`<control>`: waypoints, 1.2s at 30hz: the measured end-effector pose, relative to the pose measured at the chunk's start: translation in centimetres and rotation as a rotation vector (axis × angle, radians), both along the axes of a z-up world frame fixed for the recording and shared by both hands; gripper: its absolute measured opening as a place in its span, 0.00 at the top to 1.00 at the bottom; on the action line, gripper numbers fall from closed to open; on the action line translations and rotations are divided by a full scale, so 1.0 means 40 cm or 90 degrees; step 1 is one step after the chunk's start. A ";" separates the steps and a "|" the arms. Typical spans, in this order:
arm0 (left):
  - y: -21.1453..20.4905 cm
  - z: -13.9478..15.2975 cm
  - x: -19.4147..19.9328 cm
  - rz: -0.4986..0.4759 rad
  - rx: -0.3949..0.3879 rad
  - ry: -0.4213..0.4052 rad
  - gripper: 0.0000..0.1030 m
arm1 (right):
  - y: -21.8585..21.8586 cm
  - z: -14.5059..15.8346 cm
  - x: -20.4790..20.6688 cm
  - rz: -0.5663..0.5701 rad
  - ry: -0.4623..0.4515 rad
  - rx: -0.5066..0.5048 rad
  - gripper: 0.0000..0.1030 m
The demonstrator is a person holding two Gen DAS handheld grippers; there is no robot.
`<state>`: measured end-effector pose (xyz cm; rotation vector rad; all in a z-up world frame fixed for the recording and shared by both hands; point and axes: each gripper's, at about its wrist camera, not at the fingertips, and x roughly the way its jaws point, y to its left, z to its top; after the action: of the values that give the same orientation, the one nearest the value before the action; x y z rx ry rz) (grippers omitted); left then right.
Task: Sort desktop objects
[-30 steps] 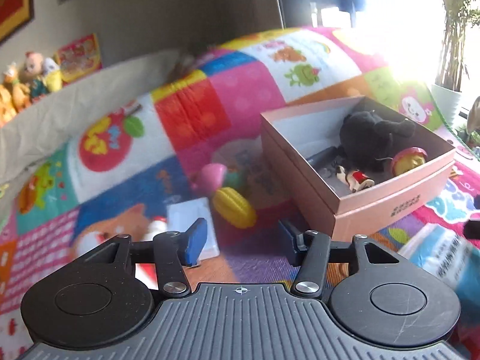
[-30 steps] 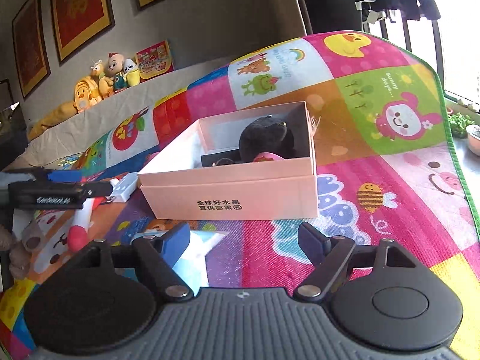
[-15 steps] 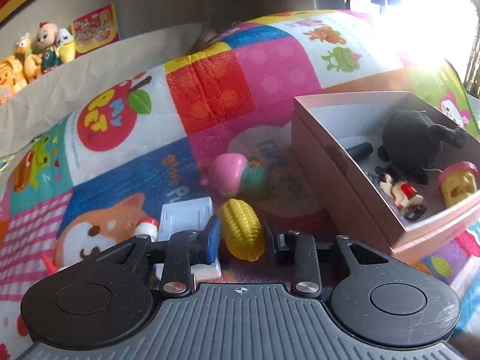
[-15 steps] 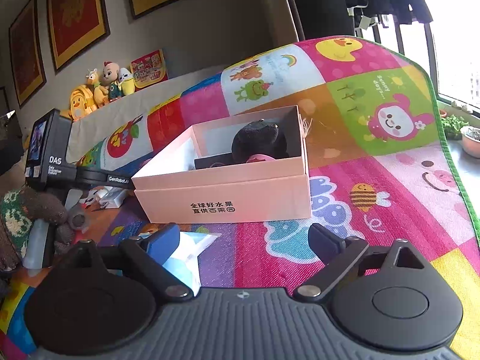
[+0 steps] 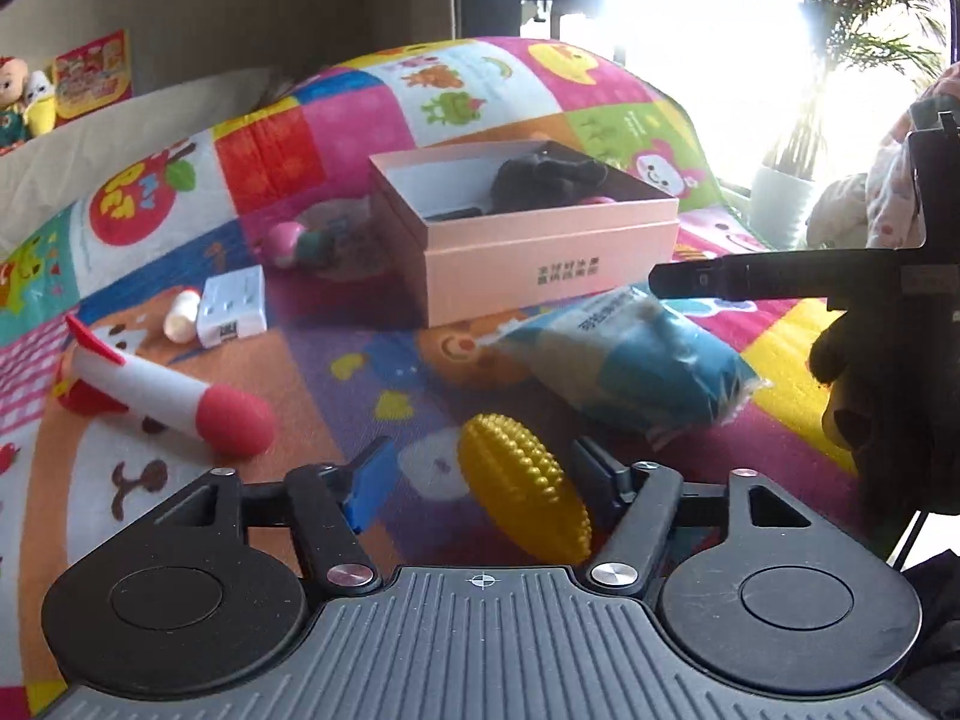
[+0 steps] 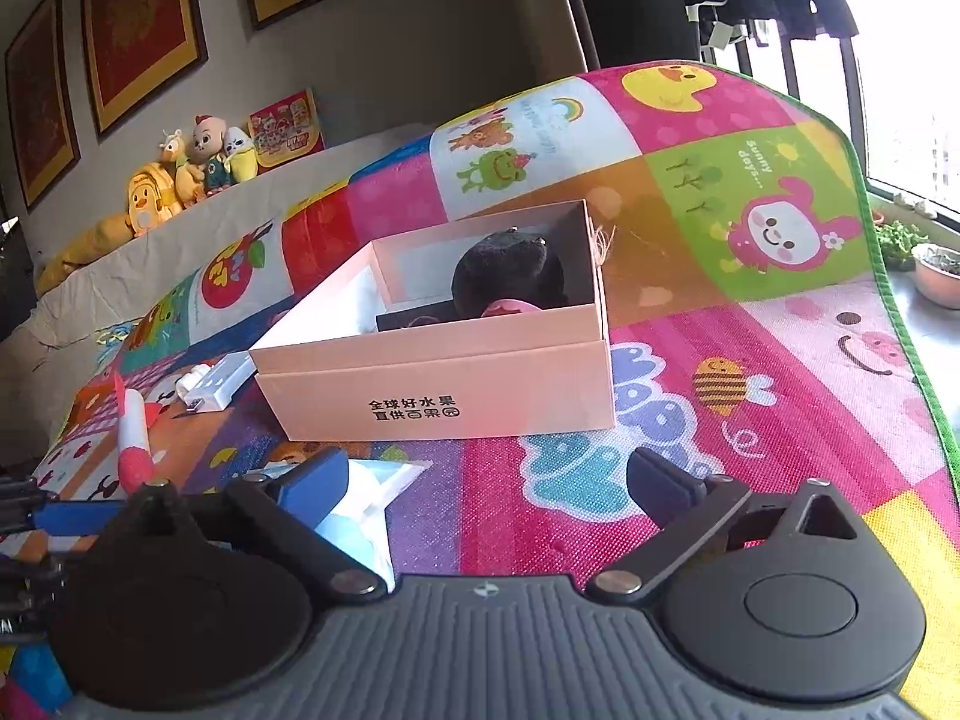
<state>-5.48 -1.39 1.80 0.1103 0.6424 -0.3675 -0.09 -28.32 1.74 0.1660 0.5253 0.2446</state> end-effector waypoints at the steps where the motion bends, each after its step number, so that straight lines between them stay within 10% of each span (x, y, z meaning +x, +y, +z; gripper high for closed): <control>1: 0.003 -0.007 0.000 -0.002 -0.004 0.009 0.25 | 0.000 0.000 -0.001 -0.001 -0.001 -0.001 0.01; 11: 0.052 -0.011 0.003 0.087 0.119 -0.036 0.07 | -0.019 -0.003 0.008 -0.029 0.013 0.020 0.00; 18: 0.148 0.033 -0.029 0.112 -0.004 0.002 0.03 | -0.018 -0.004 0.012 -0.031 0.021 0.019 0.00; 24: 0.134 -0.014 -0.055 0.113 0.014 0.044 0.03 | -0.015 -0.006 0.016 -0.032 0.029 0.017 0.00; 31: 0.162 -0.003 -0.017 0.136 -0.096 0.074 0.03 | -0.016 -0.010 0.025 -0.043 0.046 0.015 0.00; 36: 0.145 -0.011 0.046 0.159 -0.061 0.052 0.03 | -0.017 -0.013 0.031 -0.044 0.056 0.014 0.00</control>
<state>-3.65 4.40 1.38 -0.0760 0.7092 -0.1611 1.13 -28.99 1.22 0.2171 0.6026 0.1763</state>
